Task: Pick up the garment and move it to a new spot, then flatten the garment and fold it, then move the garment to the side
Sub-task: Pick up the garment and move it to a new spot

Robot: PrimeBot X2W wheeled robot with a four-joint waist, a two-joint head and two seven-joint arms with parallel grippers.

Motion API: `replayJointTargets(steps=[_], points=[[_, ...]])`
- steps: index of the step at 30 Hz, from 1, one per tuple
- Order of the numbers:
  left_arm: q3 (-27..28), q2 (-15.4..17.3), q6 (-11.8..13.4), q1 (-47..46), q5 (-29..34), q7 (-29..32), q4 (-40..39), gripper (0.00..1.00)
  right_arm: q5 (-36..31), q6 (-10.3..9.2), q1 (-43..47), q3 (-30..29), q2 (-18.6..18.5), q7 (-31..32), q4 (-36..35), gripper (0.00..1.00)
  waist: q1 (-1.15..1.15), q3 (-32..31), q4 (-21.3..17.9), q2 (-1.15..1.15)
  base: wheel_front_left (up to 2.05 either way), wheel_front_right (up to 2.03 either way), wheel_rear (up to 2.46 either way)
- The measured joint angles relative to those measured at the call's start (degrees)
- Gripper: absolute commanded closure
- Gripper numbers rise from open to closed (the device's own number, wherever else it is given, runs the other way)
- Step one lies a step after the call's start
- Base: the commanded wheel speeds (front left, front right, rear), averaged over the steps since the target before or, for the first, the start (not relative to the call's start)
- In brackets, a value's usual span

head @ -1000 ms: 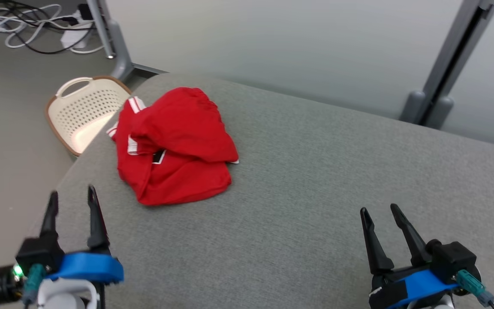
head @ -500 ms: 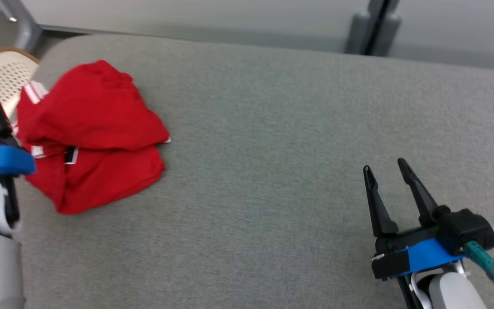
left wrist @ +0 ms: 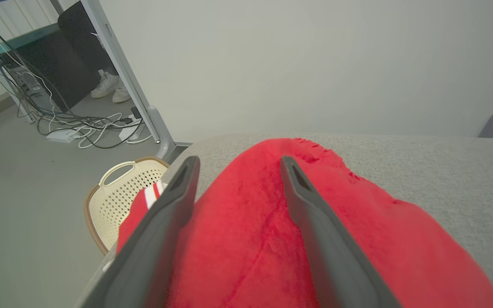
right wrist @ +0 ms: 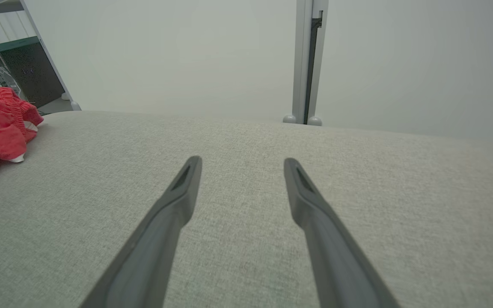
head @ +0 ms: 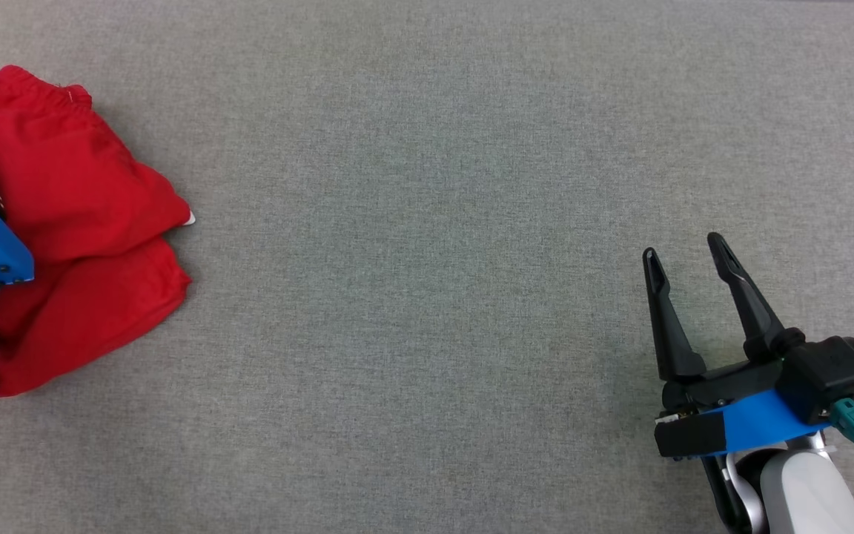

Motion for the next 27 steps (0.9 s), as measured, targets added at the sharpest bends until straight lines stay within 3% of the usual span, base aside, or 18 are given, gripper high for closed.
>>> replayJointTargets(steps=[5,10,11,12,13,19,27], points=[[-4.4,0.8,-0.5,-0.5,-3.6,6.5,5.5,0.00,0.0,0.00,0.1,0.1,0.0,0.1,-0.4,0.00,-0.01,-0.7,-0.1,0.00,0.00,0.00,0.00],[-12.0,1.6,-0.8,0.4,-11.3,14.3,5.5,0.00,0.5,0.00,0.2,0.2,0.0,0.3,0.0,0.00,-0.01,-1.6,-0.1,0.00,0.00,0.00,0.00],[-13.2,2.1,-0.8,0.8,-12.7,15.3,5.1,0.52,0.6,0.00,0.2,0.3,0.0,0.3,0.1,0.00,-0.01,-1.9,-0.2,0.00,0.00,0.00,0.00],[-14.2,2.6,-0.8,1.3,-14.1,16.1,4.7,0.82,0.6,0.00,0.2,0.4,0.0,0.3,0.3,0.00,-0.01,-2.1,-0.2,0.00,0.00,0.00,0.00],[-15.0,3.0,-0.8,1.7,-15.3,16.6,4.2,1.00,0.8,0.00,0.2,0.5,0.0,0.3,0.4,0.00,-0.01,-2.3,-0.2,0.00,0.00,0.00,0.00],[-19.3,5.9,-0.8,2.7,-18.2,16.1,1.9,1.00,1.9,0.00,0.4,1.0,0.0,-0.4,1.8,0.00,-0.01,-4.4,-0.5,0.00,0.00,0.00,0.00],[-20.4,8.3,-0.2,1.5,-16.0,8.0,-2.6,1.00,4.3,0.00,1.4,2.1,0.0,-2.0,4.8,0.00,-0.02,-9.0,-0.9,0.00,0.00,0.00,0.00]])
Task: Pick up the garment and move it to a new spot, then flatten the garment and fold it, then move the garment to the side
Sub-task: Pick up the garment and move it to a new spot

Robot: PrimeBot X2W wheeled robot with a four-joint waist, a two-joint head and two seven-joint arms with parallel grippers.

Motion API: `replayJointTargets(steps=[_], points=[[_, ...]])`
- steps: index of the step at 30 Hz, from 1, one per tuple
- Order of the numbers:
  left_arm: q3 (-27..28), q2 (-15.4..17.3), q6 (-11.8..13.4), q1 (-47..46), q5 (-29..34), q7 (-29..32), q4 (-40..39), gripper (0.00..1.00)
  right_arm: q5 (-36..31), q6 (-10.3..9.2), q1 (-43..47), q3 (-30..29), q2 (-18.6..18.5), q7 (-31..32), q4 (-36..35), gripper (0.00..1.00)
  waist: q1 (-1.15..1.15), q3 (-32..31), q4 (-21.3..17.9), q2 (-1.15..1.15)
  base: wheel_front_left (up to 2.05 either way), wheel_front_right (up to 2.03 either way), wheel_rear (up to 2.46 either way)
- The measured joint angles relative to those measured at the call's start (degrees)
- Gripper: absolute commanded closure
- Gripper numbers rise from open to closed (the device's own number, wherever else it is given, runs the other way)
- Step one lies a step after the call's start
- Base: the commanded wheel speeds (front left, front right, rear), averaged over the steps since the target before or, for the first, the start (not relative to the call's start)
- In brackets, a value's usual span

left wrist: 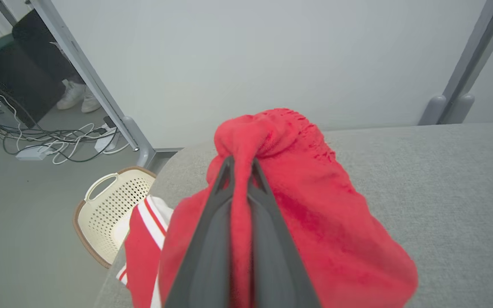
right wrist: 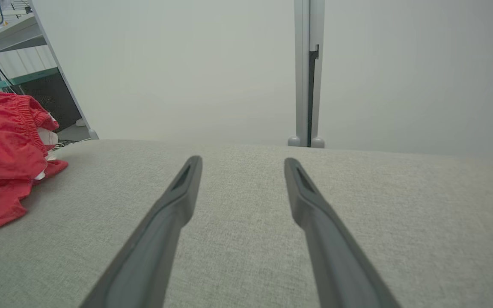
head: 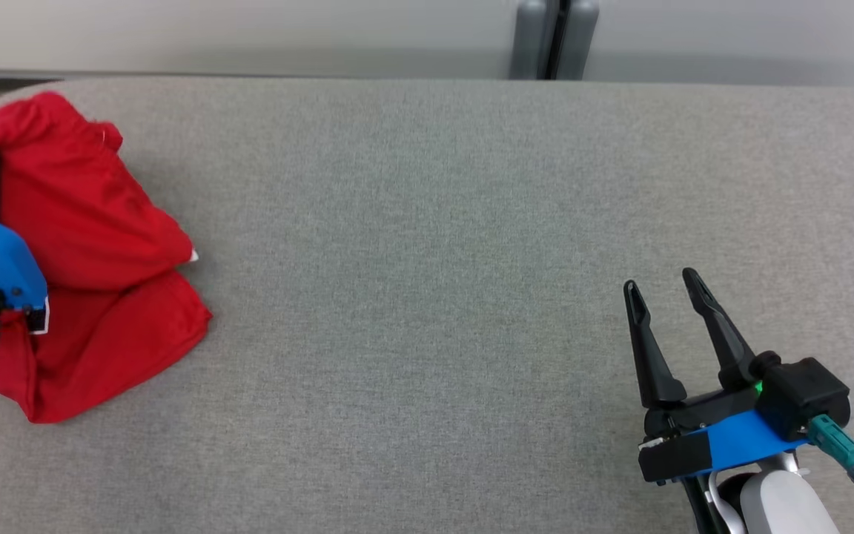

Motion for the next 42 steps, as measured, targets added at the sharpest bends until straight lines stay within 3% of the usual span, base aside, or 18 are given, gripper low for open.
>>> replayJointTargets(steps=[11,24,34,42], points=[[-1.3,-0.2,1.4,-5.6,2.6,-5.6,-13.9,1.00,2.8,0.00,0.9,0.9,0.0,-2.0,3.4,0.00,0.00,-5.2,-2.5,0.00,0.00,0.00,0.00],[-5.9,-4.9,2.0,-10.6,4.0,-2.7,-30.7,1.00,7.6,0.00,0.8,3.3,0.0,-2.8,4.7,0.00,0.00,-6.1,-11.9,0.00,0.00,0.00,0.00],[-11.0,-9.3,2.3,-7.0,4.0,-2.1,-31.0,1.00,9.3,0.00,-0.1,4.3,0.0,-2.8,3.7,0.00,0.00,-4.2,-18.5,0.00,0.00,0.00,0.00],[-14.8,-12.8,2.7,1.4,3.2,-5.0,-24.6,1.00,9.3,0.00,-0.1,4.1,0.0,-2.8,3.7,0.00,0.01,-3.1,-20.1,0.00,0.00,0.00,0.00]])
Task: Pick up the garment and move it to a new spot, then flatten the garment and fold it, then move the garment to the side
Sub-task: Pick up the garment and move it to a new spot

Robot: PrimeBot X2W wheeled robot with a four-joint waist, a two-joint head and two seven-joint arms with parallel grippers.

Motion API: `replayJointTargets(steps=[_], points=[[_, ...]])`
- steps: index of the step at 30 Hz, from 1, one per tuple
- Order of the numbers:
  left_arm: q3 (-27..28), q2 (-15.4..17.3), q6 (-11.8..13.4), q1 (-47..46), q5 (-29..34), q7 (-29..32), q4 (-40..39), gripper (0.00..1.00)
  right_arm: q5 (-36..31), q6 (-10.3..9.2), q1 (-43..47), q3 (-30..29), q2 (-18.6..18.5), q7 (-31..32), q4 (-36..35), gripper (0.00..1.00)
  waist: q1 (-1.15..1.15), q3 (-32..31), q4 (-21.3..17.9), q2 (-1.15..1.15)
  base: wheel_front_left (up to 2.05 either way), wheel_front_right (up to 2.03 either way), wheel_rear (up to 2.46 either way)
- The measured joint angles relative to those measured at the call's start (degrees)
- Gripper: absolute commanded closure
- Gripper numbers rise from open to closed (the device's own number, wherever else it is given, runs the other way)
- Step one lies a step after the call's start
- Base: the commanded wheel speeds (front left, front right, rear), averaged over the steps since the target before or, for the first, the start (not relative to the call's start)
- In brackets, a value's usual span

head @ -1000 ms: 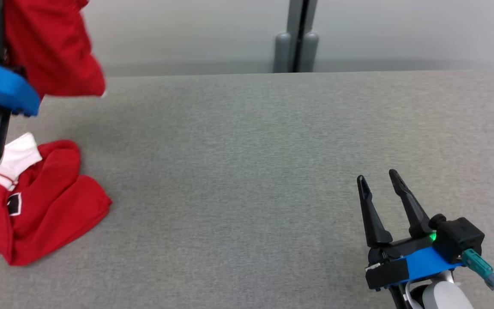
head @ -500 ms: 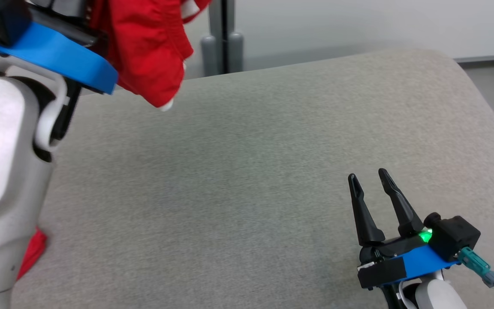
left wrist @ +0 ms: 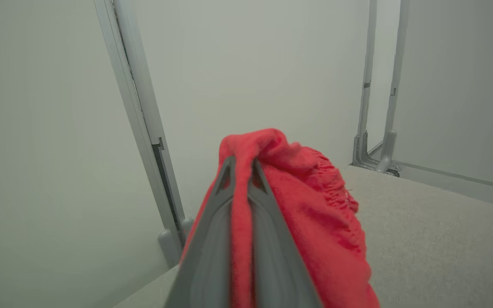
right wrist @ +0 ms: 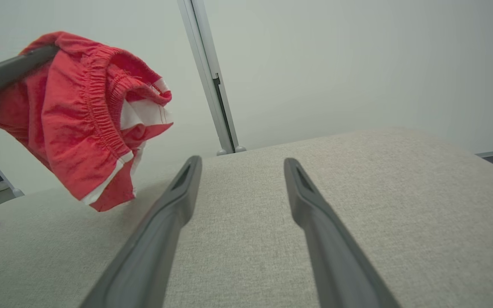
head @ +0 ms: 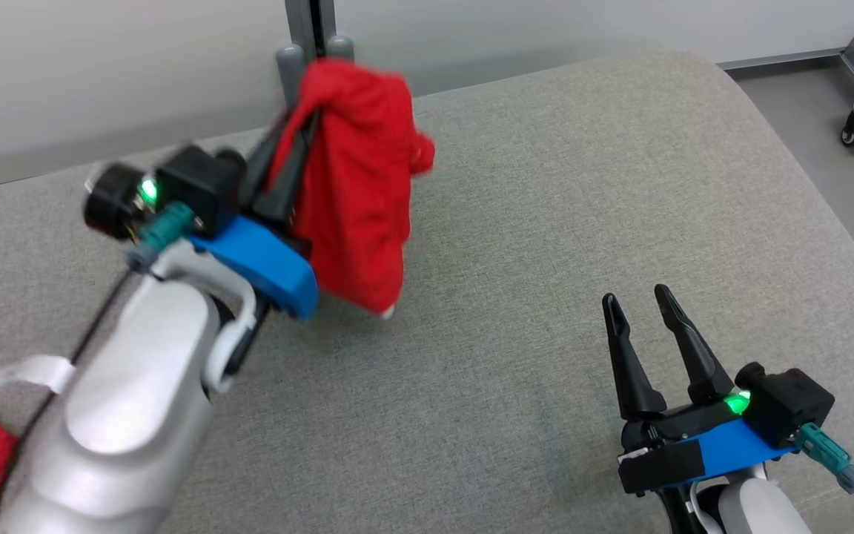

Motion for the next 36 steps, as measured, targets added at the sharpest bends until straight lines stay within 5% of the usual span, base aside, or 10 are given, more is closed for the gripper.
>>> replayJointTargets(steps=[10,11,12,23,36], points=[[-6.5,-6.8,-1.4,8.5,-1.3,-3.9,10.0,1.00,-0.4,0.00,0.0,-0.5,0.0,0.0,0.4,0.00,0.00,0.3,1.5,0.00,0.00,0.00,0.00],[-7.0,-7.5,-1.5,8.9,-1.3,-4.5,10.8,0.82,-0.5,0.00,0.0,-0.6,0.0,0.0,0.5,0.00,0.00,0.2,1.7,0.00,0.00,0.00,0.00],[-7.4,-8.1,-1.5,9.1,-1.3,-4.9,11.5,0.00,-0.5,0.00,0.0,-0.6,0.0,0.0,0.6,0.00,0.00,0.1,1.9,0.00,0.00,0.00,0.00],[-5.1,-10.0,1.2,9.5,0.6,-9.4,10.6,0.00,-1.0,0.00,1.0,-1.4,0.0,0.0,1.5,0.00,0.00,-1.9,4.8,0.00,0.00,0.00,0.00],[11.9,-7.2,6.2,22.1,6.5,-9.5,-5.9,0.00,-1.7,0.00,2.9,-2.7,0.0,0.0,2.4,0.00,0.00,-5.6,10.5,0.00,0.00,0.00,0.00]])
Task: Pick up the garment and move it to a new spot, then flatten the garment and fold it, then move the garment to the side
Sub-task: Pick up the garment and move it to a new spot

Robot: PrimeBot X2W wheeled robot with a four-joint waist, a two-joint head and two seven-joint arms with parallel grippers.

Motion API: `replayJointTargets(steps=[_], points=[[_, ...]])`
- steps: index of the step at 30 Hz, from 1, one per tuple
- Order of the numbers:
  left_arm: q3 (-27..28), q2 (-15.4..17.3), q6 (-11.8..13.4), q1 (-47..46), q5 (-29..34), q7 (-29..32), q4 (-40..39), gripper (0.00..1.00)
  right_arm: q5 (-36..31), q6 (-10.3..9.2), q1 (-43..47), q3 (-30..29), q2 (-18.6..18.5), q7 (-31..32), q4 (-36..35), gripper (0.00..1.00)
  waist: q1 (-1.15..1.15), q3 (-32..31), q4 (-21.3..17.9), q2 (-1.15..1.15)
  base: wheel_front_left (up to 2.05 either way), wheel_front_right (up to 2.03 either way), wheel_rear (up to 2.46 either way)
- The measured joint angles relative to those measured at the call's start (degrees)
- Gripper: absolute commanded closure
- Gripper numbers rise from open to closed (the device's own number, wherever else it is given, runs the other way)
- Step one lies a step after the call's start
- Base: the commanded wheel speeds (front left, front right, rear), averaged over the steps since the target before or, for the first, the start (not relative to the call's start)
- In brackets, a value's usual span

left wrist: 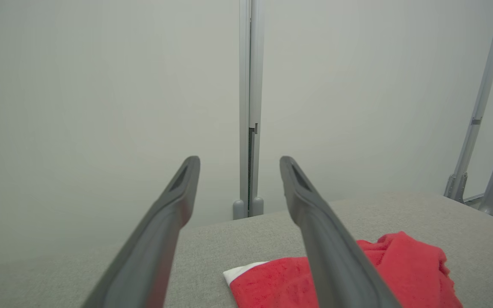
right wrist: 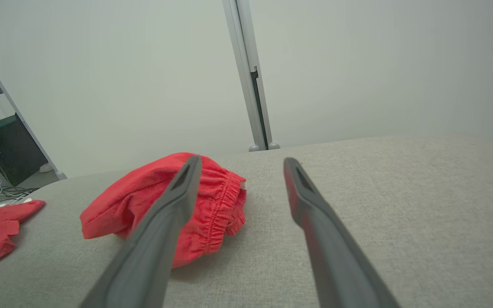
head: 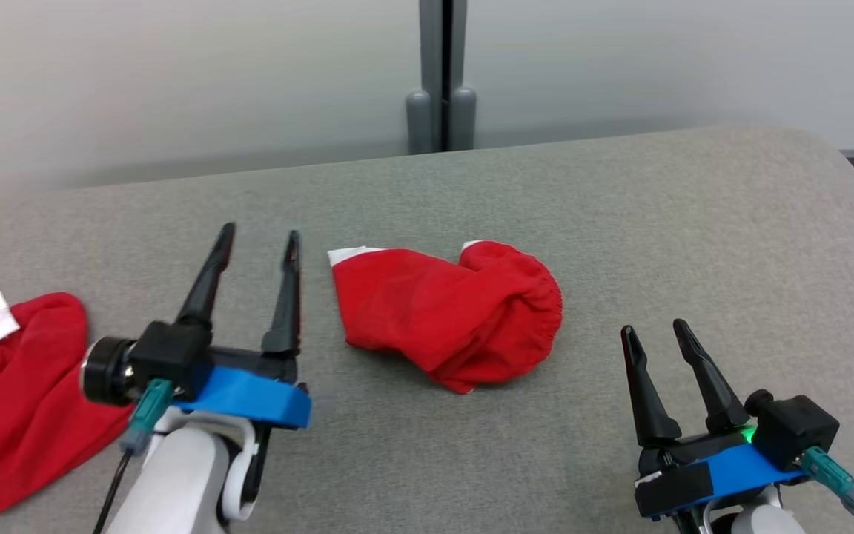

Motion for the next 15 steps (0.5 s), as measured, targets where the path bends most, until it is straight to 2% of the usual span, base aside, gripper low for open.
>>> replayJointTargets(steps=[11,15], points=[[10.5,-0.6,0.3,11.3,5.5,0.0,-5.0,0.00,-1.0,0.00,1.5,-1.9,0.0,0.0,0.9,0.00,0.00,-2.9,4.5,0.00,0.00,0.00,0.00],[13.8,-0.9,-0.7,15.3,7.0,0.0,-4.9,0.00,-1.4,0.00,2.6,-2.4,0.0,0.0,1.2,0.00,0.00,-4.2,5.8,0.00,0.00,0.00,0.00]])
